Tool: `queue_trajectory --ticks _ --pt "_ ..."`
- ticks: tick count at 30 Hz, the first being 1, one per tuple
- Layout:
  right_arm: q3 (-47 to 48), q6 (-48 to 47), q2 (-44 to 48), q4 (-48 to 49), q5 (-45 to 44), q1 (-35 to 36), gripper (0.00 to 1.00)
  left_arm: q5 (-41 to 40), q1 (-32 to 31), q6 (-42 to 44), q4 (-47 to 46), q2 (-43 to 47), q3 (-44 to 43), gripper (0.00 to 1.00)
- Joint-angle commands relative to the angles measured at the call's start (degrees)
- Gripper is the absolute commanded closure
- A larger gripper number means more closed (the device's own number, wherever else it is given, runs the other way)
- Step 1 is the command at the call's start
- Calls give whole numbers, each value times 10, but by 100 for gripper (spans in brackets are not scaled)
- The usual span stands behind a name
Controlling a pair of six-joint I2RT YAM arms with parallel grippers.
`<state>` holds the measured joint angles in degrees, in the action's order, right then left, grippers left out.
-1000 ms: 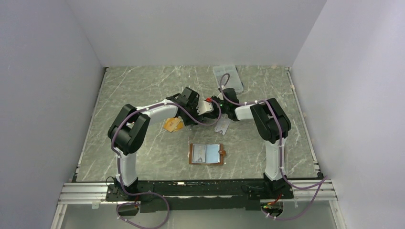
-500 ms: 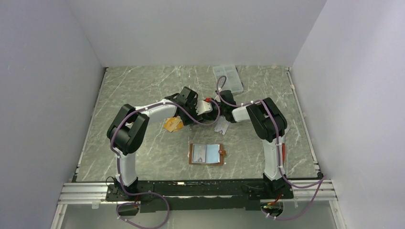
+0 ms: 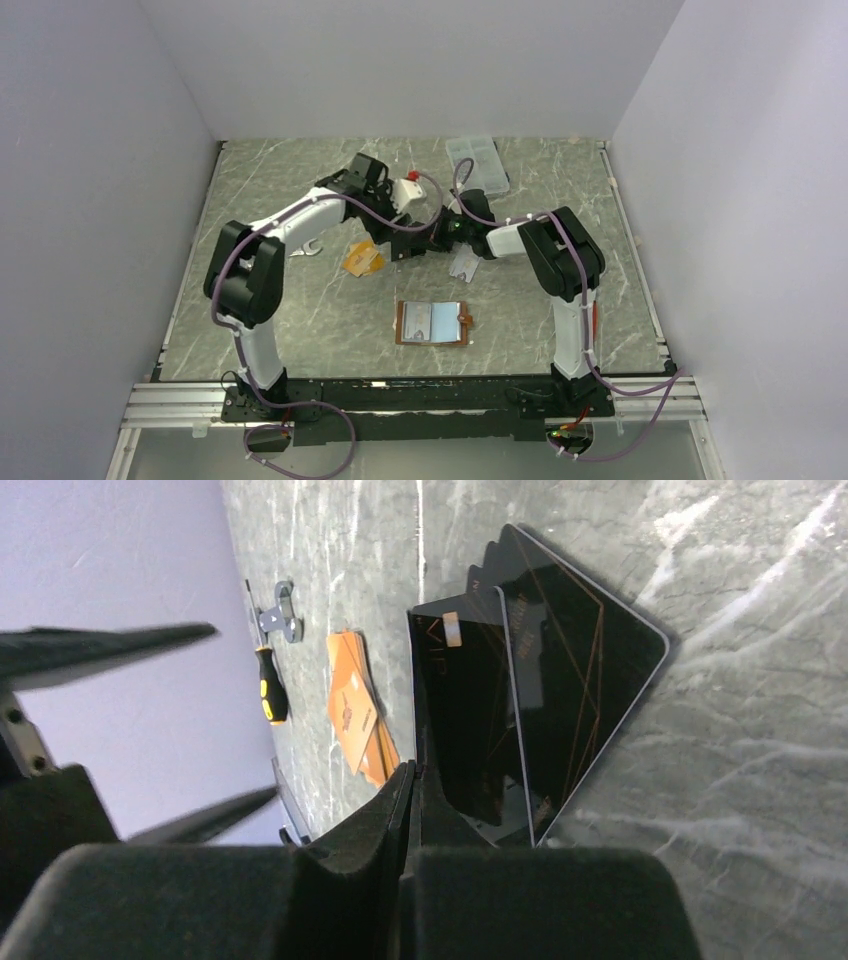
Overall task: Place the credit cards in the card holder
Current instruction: Pick up the credit card from the center of the board.
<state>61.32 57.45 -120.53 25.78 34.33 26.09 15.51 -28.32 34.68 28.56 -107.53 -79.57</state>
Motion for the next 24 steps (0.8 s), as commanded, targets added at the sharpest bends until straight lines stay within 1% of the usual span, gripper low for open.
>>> queue_trajectory --ticks 1,3,7,10,15,19,24 --pt "-12 -15 47 12 -13 1 100 72 27 -23 34 53 -34 30" --pt "-20 -14 50 15 -14 0 100 62 28 -13 27 56 -18 29" --pt "-29 -12 56 18 -16 0 100 8 27 3 -2 41 14 31" --pt "-35 -25 68 0 -27 1 100 -17 18 13 -35 39 44 31" --pt "-41 -34 72 -8 -27 0 100 -121 -27 33 -69 -3 55 32" --pt "-44 -21 65 8 -23 1 100 -138 -43 32 -75 -27 43 32" --pt "-48 -20 64 11 -25 2 100 -139 -45 39 -80 -42 40 33"
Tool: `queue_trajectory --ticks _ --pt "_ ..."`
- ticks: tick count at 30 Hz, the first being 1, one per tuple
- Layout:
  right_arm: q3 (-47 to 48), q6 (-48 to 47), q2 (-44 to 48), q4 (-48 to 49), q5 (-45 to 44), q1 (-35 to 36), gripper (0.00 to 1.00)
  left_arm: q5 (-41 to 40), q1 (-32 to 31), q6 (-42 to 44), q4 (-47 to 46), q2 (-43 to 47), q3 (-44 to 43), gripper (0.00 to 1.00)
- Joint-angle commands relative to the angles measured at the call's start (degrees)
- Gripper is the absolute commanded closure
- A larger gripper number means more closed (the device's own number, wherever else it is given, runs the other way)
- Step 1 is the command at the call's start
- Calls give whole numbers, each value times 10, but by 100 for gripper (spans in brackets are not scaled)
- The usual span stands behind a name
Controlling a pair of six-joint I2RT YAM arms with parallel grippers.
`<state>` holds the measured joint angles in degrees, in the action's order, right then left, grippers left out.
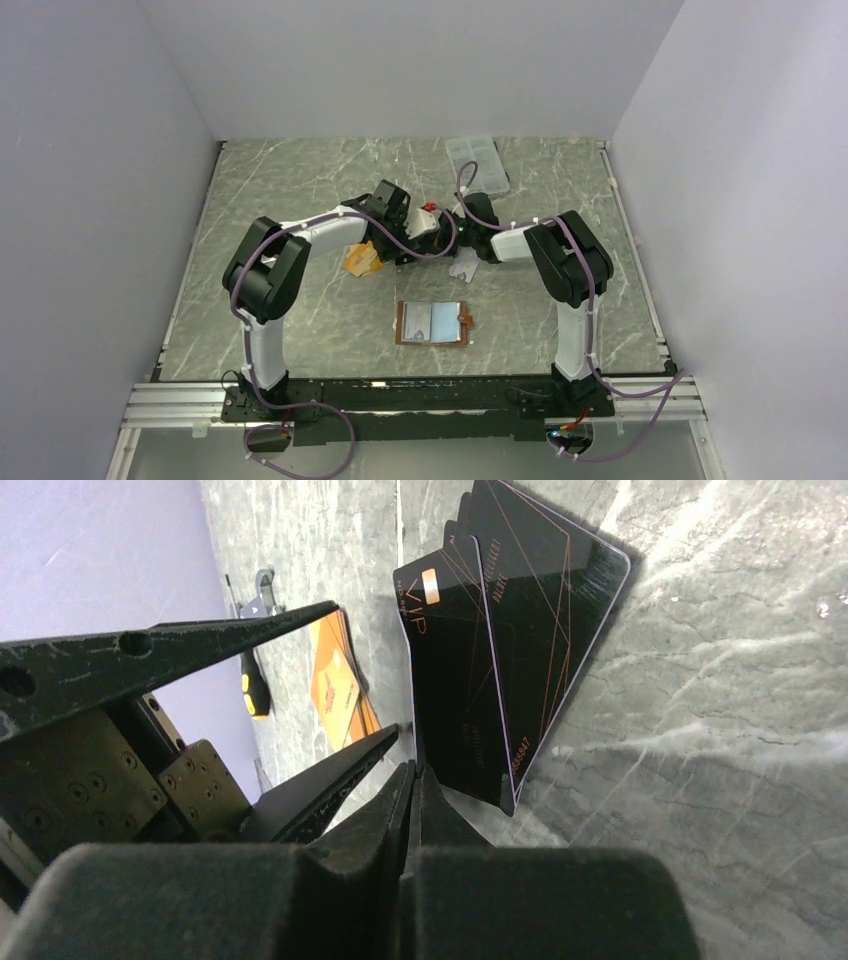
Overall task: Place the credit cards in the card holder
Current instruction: Pick up the credit card from the center of the board.
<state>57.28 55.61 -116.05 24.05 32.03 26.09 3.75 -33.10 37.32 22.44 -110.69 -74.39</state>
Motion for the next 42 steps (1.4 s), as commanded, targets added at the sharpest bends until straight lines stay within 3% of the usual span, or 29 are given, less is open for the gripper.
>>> queue_trajectory --ticks 1,6,14,23,29,34,37,41,42 --pt "-9 0 18 30 -1 1 100 -22 2 14 -20 -13 -12 33" --pt "-18 16 12 55 8 0 100 -16 -2 28 -12 -18 -11 39" --pt "-22 31 4 80 19 4 100 34 -10 57 51 -40 -44 68" --pt "-6 42 -12 91 29 17 100 65 -13 75 81 -42 -56 73" --pt "13 27 -25 61 25 29 82 74 -13 80 78 -35 -47 73" --pt "20 35 -31 69 25 32 74 81 -11 82 80 -32 -46 74" --pt "29 32 -36 59 22 36 78 88 -6 79 82 -30 -48 75" --pt "28 31 -37 48 10 36 99 104 4 69 86 -19 -49 75" --pt "26 30 -35 44 9 36 100 106 7 65 89 -15 -51 75"
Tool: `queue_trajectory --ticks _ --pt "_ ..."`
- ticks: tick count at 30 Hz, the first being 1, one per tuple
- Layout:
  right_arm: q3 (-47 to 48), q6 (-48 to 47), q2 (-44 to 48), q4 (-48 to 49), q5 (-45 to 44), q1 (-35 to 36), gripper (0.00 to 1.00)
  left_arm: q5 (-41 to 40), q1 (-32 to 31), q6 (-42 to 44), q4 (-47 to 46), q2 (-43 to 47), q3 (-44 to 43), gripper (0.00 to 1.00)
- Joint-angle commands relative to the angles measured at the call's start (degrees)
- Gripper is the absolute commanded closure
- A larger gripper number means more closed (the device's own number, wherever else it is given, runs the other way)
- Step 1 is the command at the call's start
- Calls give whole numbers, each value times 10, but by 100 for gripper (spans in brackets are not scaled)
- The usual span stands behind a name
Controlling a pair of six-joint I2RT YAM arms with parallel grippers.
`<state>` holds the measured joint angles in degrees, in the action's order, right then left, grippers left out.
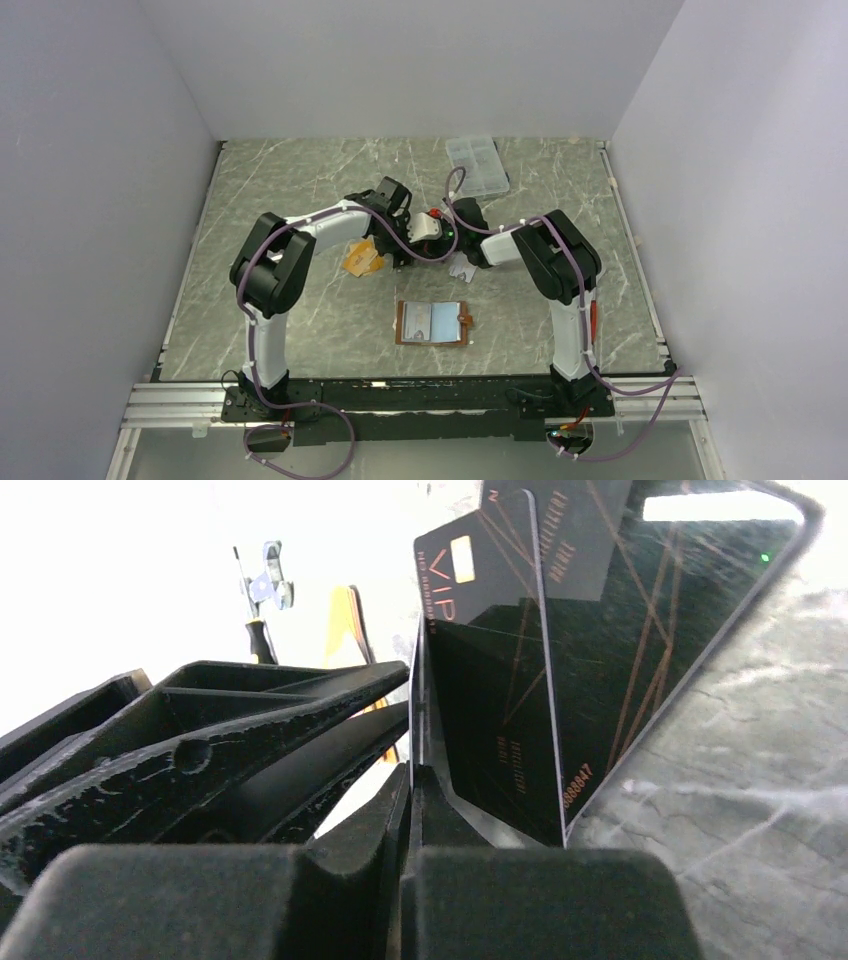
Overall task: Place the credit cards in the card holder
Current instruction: Pick up the credit card from the center of the board.
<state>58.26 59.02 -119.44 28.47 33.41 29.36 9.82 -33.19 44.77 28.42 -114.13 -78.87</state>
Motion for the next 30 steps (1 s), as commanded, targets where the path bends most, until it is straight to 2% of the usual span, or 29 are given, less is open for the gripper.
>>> queue_trajectory --ticks 1,7,10,11,12,13,19,21,24,26,29,30 --pt "15 -7 3 -6 -7 2 100 47 13 -15 33 25 -9 74" --pt "3 -24 44 -41 -12 -6 100 71 46 -47 51 79 -28 67" --pt "-7 -40 81 -77 -13 -9 100 89 66 -68 80 110 -46 56" --pt "-11 -46 97 -91 -15 -9 100 96 72 -75 86 123 -47 44" --pt "-18 -52 115 -100 -15 -9 100 104 76 -79 91 137 -46 6" --pt "-25 -57 133 -111 -15 -9 100 110 79 -84 96 151 -44 1" --pt "-73 -123 270 -254 -32 -8 100 125 81 -107 133 207 -23 1" --pt "-97 -149 318 -317 -45 -5 100 129 89 -139 129 200 -11 1" --pt "-130 -183 387 -403 -73 6 100 161 114 -134 156 159 -16 0" --pt "-157 -194 423 -455 -81 9 100 162 130 -145 127 167 3 1" --pt "-197 -194 472 -495 -95 14 100 139 118 -149 40 248 66 1" --pt "-209 -190 485 -502 -98 14 100 157 119 -160 15 267 83 1"
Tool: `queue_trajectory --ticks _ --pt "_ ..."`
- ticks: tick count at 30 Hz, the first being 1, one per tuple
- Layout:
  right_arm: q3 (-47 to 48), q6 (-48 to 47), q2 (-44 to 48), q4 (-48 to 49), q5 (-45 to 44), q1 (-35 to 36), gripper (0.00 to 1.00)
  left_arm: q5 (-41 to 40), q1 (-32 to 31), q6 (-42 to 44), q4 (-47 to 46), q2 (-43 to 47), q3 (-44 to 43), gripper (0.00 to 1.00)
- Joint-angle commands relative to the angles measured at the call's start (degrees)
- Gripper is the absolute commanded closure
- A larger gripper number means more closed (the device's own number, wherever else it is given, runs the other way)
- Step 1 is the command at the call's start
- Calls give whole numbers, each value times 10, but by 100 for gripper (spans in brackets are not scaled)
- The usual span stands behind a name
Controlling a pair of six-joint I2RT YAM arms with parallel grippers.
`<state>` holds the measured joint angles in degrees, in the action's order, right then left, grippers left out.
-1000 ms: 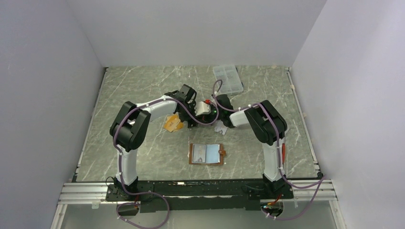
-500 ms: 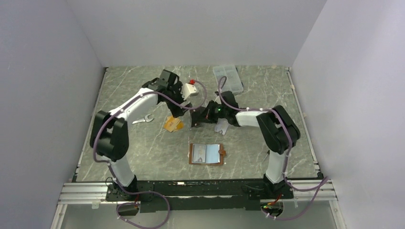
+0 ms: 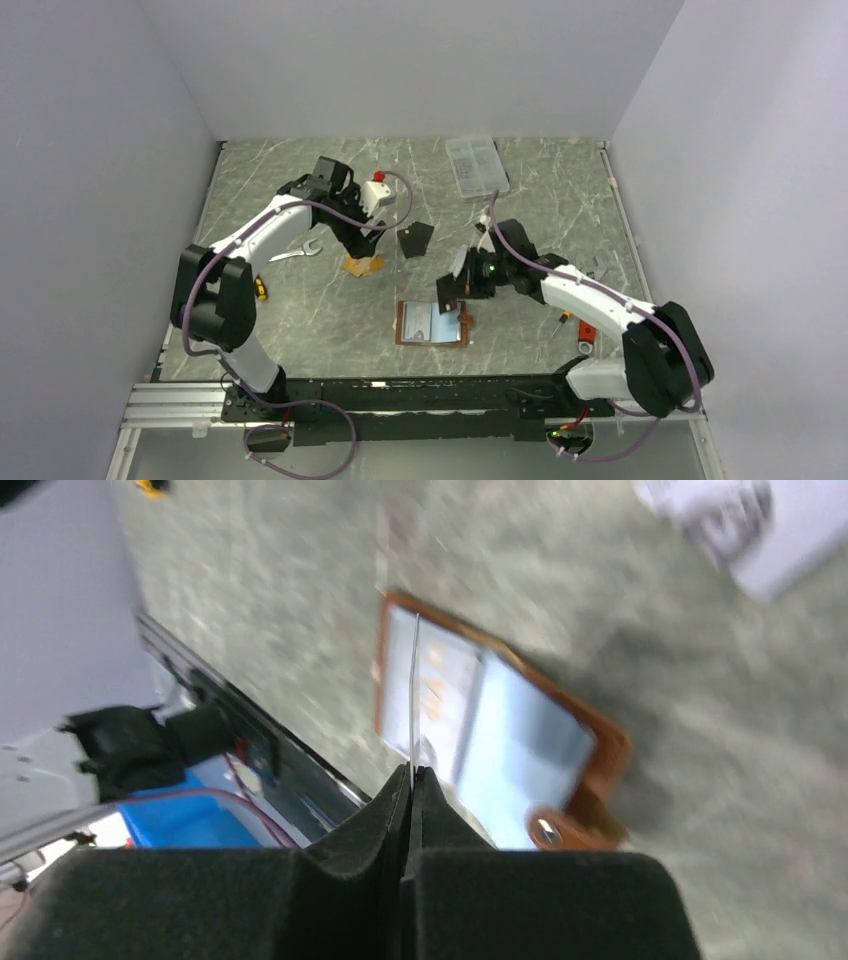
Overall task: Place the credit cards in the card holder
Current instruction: Pick up the credit card from the center of the board, then insert the credit card into the card holder.
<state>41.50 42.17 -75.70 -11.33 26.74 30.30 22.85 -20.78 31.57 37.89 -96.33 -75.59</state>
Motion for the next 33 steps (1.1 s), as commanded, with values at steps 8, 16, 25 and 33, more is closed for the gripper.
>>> queue_trajectory --ticks 8,16,25,33 --pt "-85 -14 93 -147 -50 13 100 136 -6 -28 53 -40 -26 1" --pt "-120 -6 130 -154 -66 13 100 70 -103 -34 -15 -12 61 1" --pt "-118 -11 126 -137 -55 14 100 18 -161 -27 -51 -3 96 2" --pt "-116 -11 119 -118 -45 24 100 -27 -189 -23 -70 -10 117 4"
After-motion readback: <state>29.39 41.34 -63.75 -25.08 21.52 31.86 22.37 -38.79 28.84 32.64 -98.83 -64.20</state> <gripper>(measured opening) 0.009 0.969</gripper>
